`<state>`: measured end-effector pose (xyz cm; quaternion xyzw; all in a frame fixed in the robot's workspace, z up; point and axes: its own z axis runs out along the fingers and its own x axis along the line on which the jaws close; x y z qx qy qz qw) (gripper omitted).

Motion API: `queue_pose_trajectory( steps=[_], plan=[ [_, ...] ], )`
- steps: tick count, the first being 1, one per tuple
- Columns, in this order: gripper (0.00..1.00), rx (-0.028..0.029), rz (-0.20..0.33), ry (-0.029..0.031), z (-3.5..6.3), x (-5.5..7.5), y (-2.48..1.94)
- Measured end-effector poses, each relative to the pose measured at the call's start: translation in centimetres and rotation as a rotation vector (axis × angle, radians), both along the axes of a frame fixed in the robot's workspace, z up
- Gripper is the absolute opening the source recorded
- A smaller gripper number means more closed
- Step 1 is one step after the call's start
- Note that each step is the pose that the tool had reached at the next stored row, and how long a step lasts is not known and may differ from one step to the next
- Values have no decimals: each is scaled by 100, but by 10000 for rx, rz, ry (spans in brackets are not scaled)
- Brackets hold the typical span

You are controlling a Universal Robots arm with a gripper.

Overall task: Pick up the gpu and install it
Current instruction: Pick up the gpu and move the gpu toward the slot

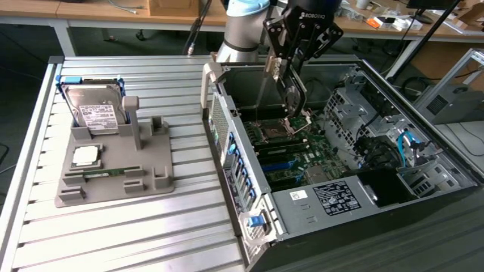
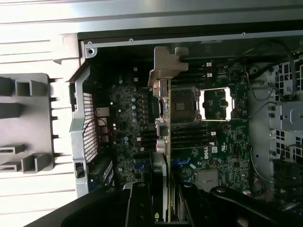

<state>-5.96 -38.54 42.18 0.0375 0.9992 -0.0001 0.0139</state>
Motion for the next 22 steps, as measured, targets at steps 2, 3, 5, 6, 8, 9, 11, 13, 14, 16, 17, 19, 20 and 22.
queue_pose_trajectory(
  steps=[2, 3, 5, 6, 8, 9, 11, 13, 14, 16, 17, 19, 20, 22],
  plan=[
    [27, 0, -1, 0, -5, 15, 0],
    [27, 0, 0, 0, -8, 23, 0],
    [27, 0, -1, 0, -13, 40, 0],
    [27, 0, -1, 0, -15, 49, 0],
    [27, 0, 0, 0, -20, 63, 0],
    [27, 0, 0, 0, -23, 70, -1],
    [27, 0, 0, 0, -28, 81, 0],
    [27, 0, -1, 0, -33, 91, -1],
    [27, 0, -1, 0, -35, 96, -1],
    [27, 0, 0, 0, -40, 105, -1],
    [27, 0, 0, 0, -43, 111, -1],
    [27, 0, -1, 0, -49, 121, -1],
    [27, 0, -1, 0, -52, 125, -2],
    [27, -1, -1, 0, -59, 138, -3]
  ],
)
